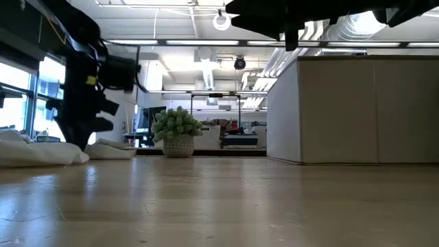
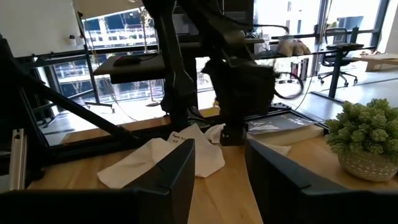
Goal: Sort clothes
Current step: Put the white sock into the white laundry bin
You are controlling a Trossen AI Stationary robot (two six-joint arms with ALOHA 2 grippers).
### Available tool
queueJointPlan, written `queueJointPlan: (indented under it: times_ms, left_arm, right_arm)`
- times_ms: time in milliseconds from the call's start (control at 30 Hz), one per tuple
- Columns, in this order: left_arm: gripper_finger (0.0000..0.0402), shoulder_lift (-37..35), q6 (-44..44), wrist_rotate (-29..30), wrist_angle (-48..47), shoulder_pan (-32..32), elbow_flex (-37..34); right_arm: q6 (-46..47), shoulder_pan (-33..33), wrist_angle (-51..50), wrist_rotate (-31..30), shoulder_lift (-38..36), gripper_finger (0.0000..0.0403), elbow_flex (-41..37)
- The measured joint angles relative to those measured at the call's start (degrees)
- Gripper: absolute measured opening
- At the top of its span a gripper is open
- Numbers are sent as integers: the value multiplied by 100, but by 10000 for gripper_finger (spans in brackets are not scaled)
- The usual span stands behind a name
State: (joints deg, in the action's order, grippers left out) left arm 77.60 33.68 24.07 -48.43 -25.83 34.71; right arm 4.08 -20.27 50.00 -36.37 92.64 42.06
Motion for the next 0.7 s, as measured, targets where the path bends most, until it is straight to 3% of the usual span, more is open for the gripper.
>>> queueJointPlan:
  times_ms: [133,367,533,700]
  left_arm:
    - [116,603,-283,-425,16,-193,108]
    - [11,652,-144,-613,-349,233,88]
    - [8,161,-55,-1307,-367,699,348]
    - [4,-301,-247,-1521,-86,1231,1251]
  right_arm:
    - [2,0,0,1,0,139,0]
    - [2,0,-48,1,-2,139,0]
    - [0,0,-47,1,-2,139,0]
    - [-6,-136,-46,-114,-2,139,0]
